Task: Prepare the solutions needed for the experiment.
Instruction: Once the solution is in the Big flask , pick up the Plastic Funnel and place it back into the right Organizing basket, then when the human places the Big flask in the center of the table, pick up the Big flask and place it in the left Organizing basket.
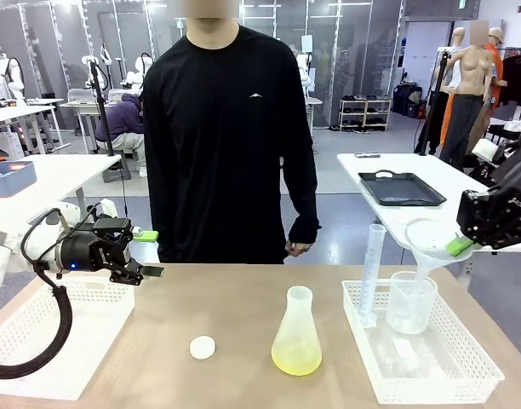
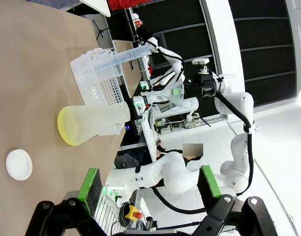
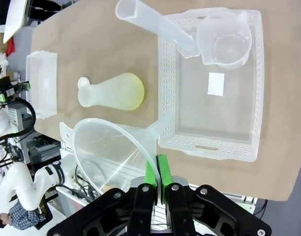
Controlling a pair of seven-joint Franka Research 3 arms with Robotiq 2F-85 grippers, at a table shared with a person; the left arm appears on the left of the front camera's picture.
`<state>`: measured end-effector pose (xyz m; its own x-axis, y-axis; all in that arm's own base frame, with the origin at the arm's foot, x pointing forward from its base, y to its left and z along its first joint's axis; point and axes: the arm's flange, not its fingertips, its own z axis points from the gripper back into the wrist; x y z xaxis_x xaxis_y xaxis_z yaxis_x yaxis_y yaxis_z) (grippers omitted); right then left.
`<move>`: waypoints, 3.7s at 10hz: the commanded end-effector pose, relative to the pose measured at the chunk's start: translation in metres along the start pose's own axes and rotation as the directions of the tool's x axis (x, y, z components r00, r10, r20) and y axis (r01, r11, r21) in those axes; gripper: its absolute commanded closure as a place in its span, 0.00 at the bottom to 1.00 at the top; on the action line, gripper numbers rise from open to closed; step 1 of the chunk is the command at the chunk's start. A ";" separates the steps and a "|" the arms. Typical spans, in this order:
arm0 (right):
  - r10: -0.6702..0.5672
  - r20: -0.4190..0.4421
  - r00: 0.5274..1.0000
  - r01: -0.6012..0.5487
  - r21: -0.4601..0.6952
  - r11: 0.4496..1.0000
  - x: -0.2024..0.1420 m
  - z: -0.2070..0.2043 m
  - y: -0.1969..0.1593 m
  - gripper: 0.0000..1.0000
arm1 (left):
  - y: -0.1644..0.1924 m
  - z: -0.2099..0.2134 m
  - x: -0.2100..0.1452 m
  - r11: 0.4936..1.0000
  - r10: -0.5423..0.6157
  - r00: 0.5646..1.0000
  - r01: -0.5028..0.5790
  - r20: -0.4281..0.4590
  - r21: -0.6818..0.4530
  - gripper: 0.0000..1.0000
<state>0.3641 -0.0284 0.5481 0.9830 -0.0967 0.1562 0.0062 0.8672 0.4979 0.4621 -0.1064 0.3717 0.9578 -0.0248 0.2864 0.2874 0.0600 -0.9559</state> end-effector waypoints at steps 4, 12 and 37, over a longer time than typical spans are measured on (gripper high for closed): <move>-0.071 -0.085 0.994 0.068 -0.035 0.997 -0.021 -0.065 -0.051 1.00 | 0.000 0.000 0.002 1.000 -0.006 1.000 0.006 -0.003 -0.004 0.00; -0.181 -0.092 0.979 0.174 -0.083 0.981 -0.027 -0.133 -0.089 0.57 | 0.000 0.000 0.002 1.000 -0.006 1.000 0.006 -0.003 -0.004 0.00; -0.222 -0.187 0.957 0.289 0.662 0.691 -0.015 -0.155 -0.065 0.18 | 0.000 0.000 0.002 1.000 -0.006 1.000 0.006 -0.003 -0.004 0.00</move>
<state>0.3700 -0.0084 0.3958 0.9626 -0.2283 -0.1457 0.2170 0.3280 0.9194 0.4622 -0.1064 0.3717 0.9578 -0.0248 0.2865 0.2875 0.0600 -0.9559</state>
